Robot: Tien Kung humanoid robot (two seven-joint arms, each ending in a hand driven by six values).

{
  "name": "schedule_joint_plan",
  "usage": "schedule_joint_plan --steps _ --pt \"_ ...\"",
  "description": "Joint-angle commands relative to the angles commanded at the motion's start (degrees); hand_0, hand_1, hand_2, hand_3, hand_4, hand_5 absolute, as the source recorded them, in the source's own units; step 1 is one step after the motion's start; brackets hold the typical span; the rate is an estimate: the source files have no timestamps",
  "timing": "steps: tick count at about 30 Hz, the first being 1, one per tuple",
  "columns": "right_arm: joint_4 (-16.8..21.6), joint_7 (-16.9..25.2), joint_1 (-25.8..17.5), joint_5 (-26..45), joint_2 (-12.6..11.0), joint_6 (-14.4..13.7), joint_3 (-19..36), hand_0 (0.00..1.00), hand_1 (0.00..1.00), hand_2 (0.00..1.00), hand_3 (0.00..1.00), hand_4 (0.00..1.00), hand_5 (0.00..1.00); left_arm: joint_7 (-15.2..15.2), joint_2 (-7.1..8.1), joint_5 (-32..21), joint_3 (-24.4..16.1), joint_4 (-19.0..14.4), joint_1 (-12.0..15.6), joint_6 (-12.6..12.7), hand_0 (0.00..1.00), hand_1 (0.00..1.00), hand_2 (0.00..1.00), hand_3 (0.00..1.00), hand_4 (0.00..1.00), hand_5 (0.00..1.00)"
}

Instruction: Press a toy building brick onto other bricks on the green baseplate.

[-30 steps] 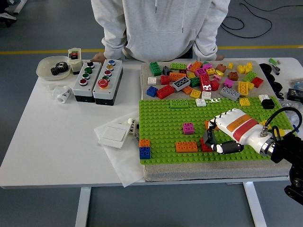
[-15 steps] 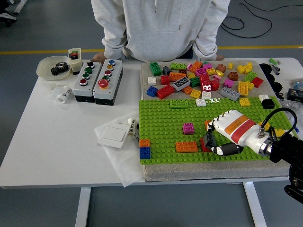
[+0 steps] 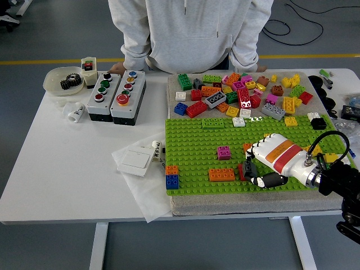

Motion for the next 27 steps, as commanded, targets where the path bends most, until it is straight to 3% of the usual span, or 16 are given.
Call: schedule_joint_plan --steps 27 --pt "-0.73 0.27 1.07 -0.37 0.28 0.54 -0.73 0.489 0.514 0.567 0.486 0.699 0.470 -0.03 0.13 -0.84 0.79 0.00 -0.47 0.17 0.782 0.775 0.787 0.586 0.617 0.631"
